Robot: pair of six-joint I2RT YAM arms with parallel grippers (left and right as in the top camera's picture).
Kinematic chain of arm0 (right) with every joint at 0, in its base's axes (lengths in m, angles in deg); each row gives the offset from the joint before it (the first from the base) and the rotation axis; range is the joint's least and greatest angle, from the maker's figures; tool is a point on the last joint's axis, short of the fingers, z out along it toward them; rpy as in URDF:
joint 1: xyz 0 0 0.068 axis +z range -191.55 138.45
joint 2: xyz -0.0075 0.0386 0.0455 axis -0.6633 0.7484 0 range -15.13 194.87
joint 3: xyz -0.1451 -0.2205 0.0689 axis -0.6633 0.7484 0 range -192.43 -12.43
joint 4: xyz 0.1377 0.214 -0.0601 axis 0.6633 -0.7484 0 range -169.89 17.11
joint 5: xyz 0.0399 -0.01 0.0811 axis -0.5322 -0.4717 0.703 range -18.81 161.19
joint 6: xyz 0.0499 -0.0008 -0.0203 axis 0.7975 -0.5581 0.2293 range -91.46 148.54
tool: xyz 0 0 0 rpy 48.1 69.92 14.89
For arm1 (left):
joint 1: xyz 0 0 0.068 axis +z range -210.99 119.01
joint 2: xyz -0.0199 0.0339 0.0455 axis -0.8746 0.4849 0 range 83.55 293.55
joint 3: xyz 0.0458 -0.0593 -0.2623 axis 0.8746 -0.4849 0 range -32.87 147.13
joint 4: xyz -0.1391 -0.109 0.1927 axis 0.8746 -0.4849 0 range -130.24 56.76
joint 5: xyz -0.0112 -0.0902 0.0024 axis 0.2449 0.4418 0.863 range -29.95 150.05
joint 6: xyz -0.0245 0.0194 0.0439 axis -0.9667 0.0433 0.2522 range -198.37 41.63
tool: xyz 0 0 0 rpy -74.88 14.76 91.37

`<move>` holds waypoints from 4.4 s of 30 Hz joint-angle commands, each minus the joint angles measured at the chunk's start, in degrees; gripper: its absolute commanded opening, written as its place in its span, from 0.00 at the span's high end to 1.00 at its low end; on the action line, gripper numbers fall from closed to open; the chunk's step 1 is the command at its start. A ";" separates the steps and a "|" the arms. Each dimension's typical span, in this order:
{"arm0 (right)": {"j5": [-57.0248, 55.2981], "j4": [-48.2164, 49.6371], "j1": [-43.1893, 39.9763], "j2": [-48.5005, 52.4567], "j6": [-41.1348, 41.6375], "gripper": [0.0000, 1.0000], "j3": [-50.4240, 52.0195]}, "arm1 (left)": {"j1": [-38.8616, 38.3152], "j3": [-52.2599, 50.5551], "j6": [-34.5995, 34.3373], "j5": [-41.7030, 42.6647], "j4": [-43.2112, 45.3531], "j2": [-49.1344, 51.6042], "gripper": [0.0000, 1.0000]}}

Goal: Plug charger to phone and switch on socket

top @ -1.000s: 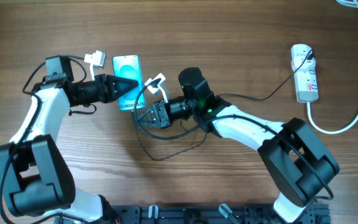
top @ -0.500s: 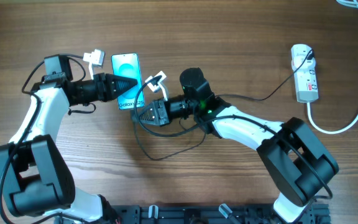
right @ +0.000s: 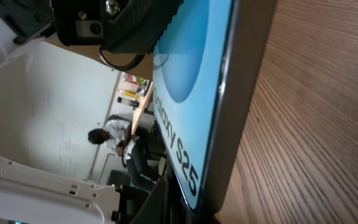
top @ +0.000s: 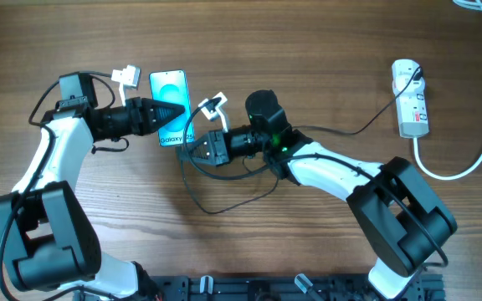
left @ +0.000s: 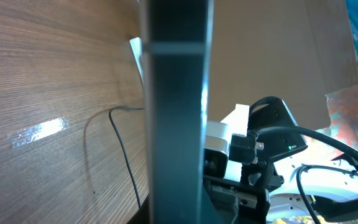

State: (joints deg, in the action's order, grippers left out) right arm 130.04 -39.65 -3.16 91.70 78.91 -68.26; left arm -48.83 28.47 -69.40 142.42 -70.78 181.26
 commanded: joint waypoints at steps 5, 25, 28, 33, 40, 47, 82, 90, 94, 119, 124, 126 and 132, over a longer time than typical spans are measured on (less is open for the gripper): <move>-5.55 1.84 -3.89 0.44 0.63 0.44 -1.79 | -0.44 -0.81 1.38 0.72 -1.25 -0.50 0.96; 5.05 -2.25 -3.87 0.44 -6.93 0.18 -1.79 | -2.38 -0.81 1.36 0.46 -1.95 -0.50 0.85; 4.59 -2.23 -3.87 0.44 -6.93 0.19 -1.79 | -4.66 -0.81 1.36 0.22 -1.25 -0.50 0.85; 3.93 -2.23 -3.87 0.44 -6.95 0.37 -1.79 | -7.06 -0.81 1.36 -0.42 0.09 -0.50 0.89; 2.93 -2.29 -3.89 0.44 -8.39 0.70 -1.79 | -7.08 -0.81 1.36 -0.42 0.09 -0.50 0.93; 2.40 -2.27 -3.89 0.44 -8.39 0.96 -1.79 | -7.06 -0.81 1.33 -0.42 0.04 -0.50 0.84; -12.61 -21.09 -4.37 0.46 -15.96 0.96 -1.79 | -7.06 -0.81 1.31 -14.82 3.13 -0.50 0.00; -20.57 -28.09 -4.37 0.50 -17.79 0.96 -1.79 | -7.06 -0.81 1.31 -14.99 3.69 -0.50 0.00; -20.92 -28.44 -4.35 0.59 -19.06 0.96 -1.79 | -7.06 -0.81 1.31 -15.08 3.96 -0.50 0.00; -32.15 -34.64 -4.33 0.59 -18.71 0.95 -1.79 | -7.06 -0.81 1.09 -17.77 4.20 -0.50 0.00; -32.15 -35.41 -4.33 0.59 -18.71 0.95 -1.79 | -7.08 -0.81 1.09 -17.77 4.17 -0.50 0.00; -32.17 -35.63 -4.33 0.59 -18.73 0.95 -1.79 | -7.08 -0.81 1.09 -17.77 4.17 -0.50 0.00; -33.27 -35.91 -4.33 0.59 -18.69 0.94 -1.79 | -7.08 -0.81 1.09 -17.77 4.17 -0.50 0.00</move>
State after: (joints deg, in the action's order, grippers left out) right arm 98.09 -75.67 -7.27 91.72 61.40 -69.35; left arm -55.98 27.71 -68.57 124.58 -66.65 181.24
